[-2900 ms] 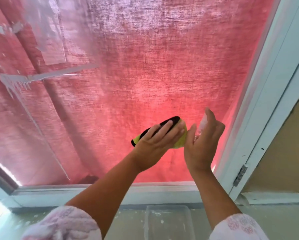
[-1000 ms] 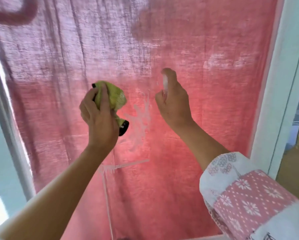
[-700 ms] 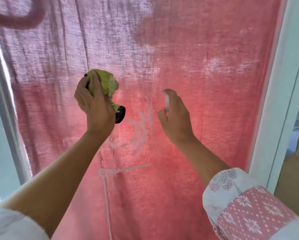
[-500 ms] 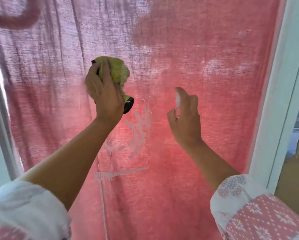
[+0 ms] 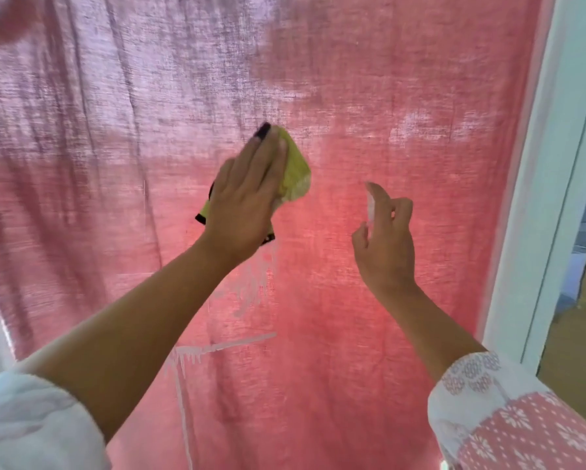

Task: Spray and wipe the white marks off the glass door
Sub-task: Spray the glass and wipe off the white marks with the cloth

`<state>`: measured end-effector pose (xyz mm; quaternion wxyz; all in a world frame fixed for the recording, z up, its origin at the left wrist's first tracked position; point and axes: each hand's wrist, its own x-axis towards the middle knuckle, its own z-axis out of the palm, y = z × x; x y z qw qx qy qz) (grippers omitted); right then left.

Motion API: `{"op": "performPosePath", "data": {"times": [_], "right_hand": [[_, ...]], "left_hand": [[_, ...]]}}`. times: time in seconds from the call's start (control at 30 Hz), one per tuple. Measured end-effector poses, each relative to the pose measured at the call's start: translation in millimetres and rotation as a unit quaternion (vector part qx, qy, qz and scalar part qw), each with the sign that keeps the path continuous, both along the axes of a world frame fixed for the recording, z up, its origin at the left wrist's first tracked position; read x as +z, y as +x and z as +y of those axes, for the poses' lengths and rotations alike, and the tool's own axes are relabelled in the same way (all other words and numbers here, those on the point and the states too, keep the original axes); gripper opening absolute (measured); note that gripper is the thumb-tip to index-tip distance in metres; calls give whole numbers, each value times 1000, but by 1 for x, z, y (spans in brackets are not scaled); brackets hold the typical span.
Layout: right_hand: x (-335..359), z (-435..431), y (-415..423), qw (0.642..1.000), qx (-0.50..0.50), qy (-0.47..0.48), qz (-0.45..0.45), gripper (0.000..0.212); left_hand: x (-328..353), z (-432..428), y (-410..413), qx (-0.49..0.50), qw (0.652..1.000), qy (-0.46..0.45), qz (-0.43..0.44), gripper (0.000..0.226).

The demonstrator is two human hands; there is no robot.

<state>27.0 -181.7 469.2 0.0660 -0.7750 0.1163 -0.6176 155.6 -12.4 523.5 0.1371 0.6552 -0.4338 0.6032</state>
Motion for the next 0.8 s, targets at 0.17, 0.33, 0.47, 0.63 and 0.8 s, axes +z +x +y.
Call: {"op": "performPosePath", "data": {"times": [0.17, 0.33, 0.47, 0.63, 0.8], "right_hand": [[-1, -6, 1, 1000, 13, -9, 3, 59], [-10, -8, 4, 1000, 19, -21, -13, 61], [-20, -1, 5, 1000, 22, -18, -3, 61], [-23, -3, 1, 998, 26, -25, 52, 61], [-21, -5, -2, 996, 40, -25, 73, 60]], "left_hand": [[19, -32, -19, 39, 991, -113, 61, 61], [-17, -23, -8, -9, 999, 12, -47, 53], [-63, -1, 4, -11, 988, 120, -101, 63], [-38, 6, 6, 36, 998, 10, -41, 78], [3, -31, -16, 50, 985, -150, 66, 64]]}}
